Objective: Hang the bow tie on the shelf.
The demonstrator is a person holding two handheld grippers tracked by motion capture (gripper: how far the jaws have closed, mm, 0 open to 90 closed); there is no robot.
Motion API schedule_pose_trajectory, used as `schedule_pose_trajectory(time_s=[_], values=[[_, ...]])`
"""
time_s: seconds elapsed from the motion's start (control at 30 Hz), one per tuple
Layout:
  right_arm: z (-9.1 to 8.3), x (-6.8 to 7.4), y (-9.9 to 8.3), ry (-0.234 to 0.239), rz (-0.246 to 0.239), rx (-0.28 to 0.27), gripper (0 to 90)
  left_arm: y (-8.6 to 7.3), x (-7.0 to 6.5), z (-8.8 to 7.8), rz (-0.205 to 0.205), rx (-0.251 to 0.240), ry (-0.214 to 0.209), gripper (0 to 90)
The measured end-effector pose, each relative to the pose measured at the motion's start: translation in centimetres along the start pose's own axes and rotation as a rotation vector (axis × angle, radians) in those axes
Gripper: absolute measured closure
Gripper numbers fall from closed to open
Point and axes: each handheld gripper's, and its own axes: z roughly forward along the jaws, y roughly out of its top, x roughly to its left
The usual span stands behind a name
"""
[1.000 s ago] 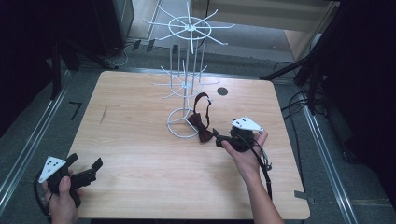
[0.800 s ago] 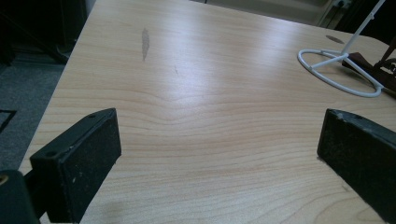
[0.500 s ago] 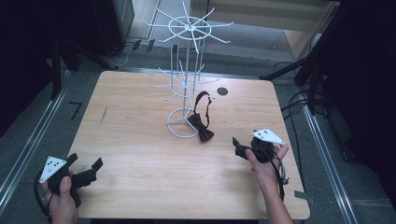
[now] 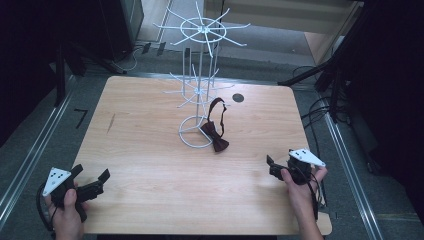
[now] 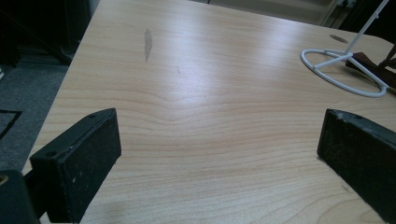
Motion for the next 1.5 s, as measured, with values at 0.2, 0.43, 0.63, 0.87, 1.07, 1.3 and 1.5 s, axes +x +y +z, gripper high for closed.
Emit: schedule_pose_trajectory(time_s=[0.2, 0.43, 0.63, 0.87, 1.07, 1.3, 1.5], values=[[-0.8, -1.7, -1.3, -0.025, 0.02, 0.003, 13.6, 0.0, 0.0, 0.0, 0.0, -0.001, 0.004, 0.2], [-1.9, -3.3, -2.7, -0.042, 0.045, 0.01, 12.7, 0.0, -0.1, 0.0, 0.001, -0.002, 0.007, 0.2], [-3.2, -4.7, -3.5, -0.052, 0.058, -0.005, 9.7, 0.0, -0.1, 0.0, 0.004, -0.003, 0.008, 0.2], [-4.6, -6.1, -4.9, -0.066, 0.075, -0.005, 7.0, 0.0, -0.1, 0.0, 0.005, -0.004, 0.008, 0.2], [-6.1, -7.4, -6.1, -0.081, 0.099, -0.016, 6.2, 0.0, -0.1, -0.1, 0.006, -0.001, 0.019, 0.2], [-7.3, -8.2, -7.6, -0.084, 0.131, -0.012, 6.2, 0.0, -0.2, -0.1, 0.011, 0.002, 0.029, 0.2], [-7.4, -8.4, -8.3, -0.078, 0.154, -0.018, 6.3, 0.0, -0.2, 0.0, 0.014, 0.008, 0.03, 0.2]])
